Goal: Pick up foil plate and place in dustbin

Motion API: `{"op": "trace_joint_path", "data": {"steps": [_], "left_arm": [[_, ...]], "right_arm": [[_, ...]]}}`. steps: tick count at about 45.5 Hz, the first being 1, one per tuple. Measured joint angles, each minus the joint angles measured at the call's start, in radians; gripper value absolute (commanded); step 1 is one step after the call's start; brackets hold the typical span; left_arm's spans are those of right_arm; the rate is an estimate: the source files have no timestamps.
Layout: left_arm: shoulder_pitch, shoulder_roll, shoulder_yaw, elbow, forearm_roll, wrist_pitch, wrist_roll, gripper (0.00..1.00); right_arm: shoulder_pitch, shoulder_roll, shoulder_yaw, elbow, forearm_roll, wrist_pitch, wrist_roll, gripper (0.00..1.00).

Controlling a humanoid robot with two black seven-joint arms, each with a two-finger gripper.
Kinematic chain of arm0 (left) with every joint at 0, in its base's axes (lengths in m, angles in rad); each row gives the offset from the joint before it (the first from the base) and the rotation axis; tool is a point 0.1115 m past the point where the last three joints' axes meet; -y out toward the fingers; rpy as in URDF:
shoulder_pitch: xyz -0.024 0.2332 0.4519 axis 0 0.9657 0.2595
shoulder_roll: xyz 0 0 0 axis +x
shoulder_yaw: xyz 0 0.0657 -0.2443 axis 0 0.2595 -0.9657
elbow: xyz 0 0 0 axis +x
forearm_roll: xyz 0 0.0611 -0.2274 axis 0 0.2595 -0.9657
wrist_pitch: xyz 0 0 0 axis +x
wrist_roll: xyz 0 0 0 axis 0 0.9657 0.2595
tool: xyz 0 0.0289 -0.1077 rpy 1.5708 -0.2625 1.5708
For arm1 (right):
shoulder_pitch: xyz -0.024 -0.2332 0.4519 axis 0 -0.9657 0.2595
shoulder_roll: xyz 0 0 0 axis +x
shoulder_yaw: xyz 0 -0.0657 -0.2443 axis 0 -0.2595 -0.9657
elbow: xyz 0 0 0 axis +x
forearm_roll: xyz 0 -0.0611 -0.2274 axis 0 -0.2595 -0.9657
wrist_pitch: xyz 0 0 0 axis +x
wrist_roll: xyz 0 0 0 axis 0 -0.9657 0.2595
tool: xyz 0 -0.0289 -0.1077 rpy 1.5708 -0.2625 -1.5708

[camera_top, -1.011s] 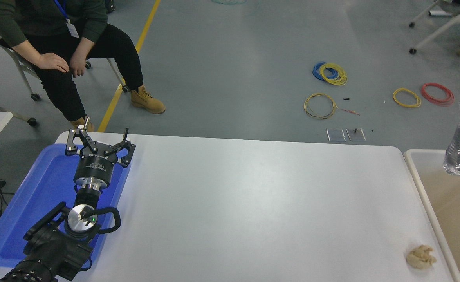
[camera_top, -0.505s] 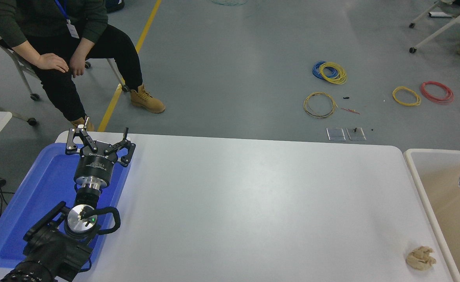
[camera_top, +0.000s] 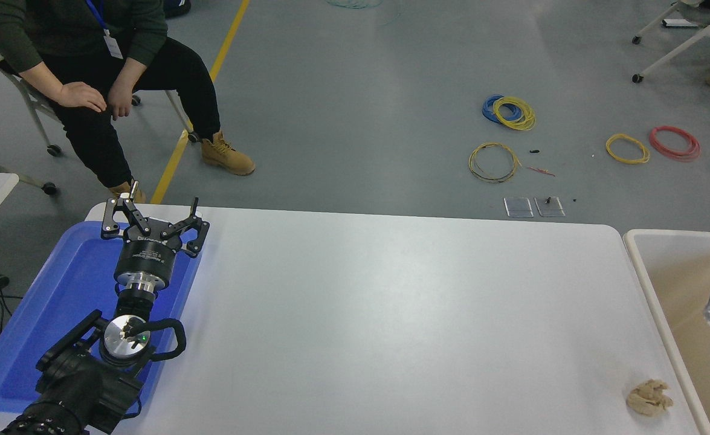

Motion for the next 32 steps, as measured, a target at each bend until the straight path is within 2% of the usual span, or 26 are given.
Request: {"op": "trace_joint_path", "data": {"steps": [15,30,32], "left_arm": [[0.0,0.0,0.0,0.0,0.0,0.0,0.0,1.0],[0.0,0.0,0.0,0.0,0.0,0.0,0.0,1.0],[0.0,0.0,0.0,0.0,0.0,0.0,0.0,1.0]], "right_arm": [[-0.079,0.068,0.072,-0.005,0.0,-0.058,0.0,0.0],[-0.108,0.087,0.099,-0.016,0.0,-0.072,0.0,0.0],[-0.109,0.088,0.1,-0.017,0.0,-0.073,0.0,0.14]]}}
